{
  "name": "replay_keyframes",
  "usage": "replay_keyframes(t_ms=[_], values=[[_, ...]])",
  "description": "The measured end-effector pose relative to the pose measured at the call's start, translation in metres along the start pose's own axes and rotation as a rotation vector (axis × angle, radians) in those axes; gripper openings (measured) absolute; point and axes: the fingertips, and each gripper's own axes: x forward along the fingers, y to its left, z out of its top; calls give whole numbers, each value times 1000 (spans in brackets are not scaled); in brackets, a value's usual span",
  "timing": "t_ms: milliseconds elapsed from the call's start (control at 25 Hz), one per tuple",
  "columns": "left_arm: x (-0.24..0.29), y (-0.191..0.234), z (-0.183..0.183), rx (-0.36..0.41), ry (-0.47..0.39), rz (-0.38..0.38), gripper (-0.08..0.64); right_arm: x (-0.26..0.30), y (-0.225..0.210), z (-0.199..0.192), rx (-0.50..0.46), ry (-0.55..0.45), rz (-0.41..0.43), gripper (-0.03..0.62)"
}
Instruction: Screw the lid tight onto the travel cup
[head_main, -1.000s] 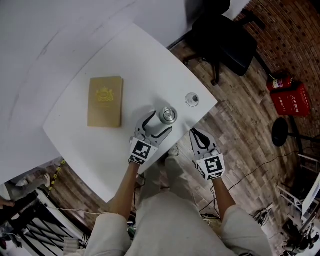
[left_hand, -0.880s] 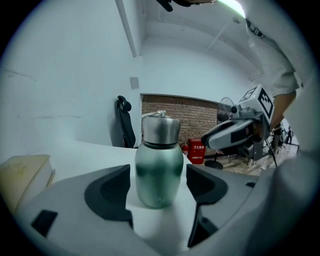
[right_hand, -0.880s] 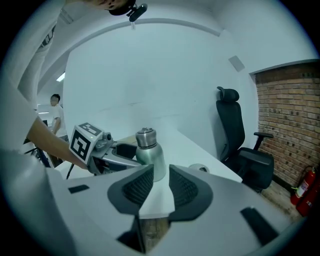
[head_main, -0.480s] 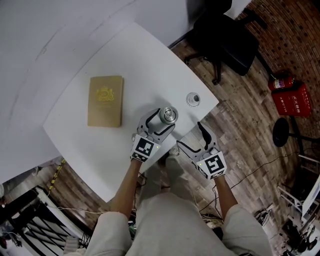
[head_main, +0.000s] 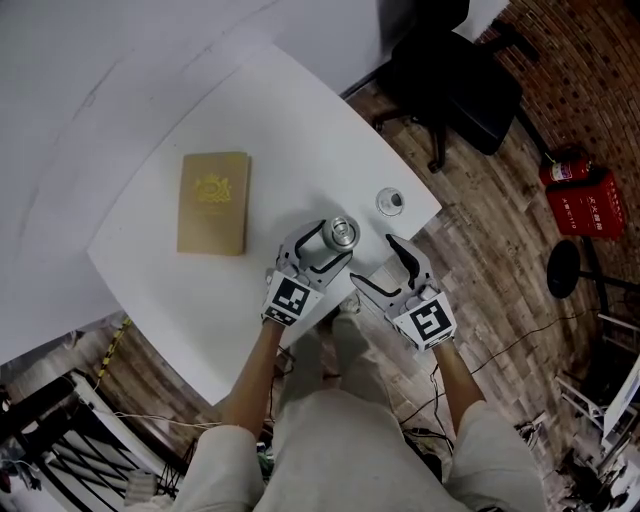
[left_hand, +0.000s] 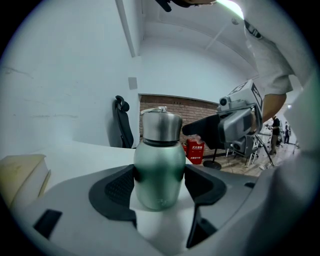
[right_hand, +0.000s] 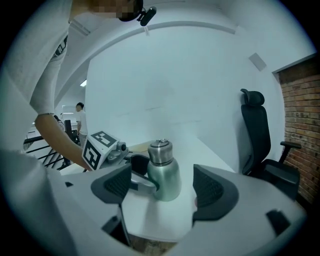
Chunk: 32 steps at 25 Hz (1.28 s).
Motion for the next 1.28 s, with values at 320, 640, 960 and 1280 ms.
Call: replay_keyframes(t_ms=[320, 640, 960, 1280], values=[[0, 0, 0, 2, -7, 0, 314, 35, 7, 26, -63, -24, 87, 327], [1, 0, 0, 7, -9, -2, 314, 58, 8, 38, -114, -23, 166, 296], [1, 2, -1, 13, -13, -6, 314, 70, 11, 39, -155, 6, 251, 281], [1, 2, -1, 16, -15, -9, 313, 71, 12, 38, -163, -7, 249, 261]])
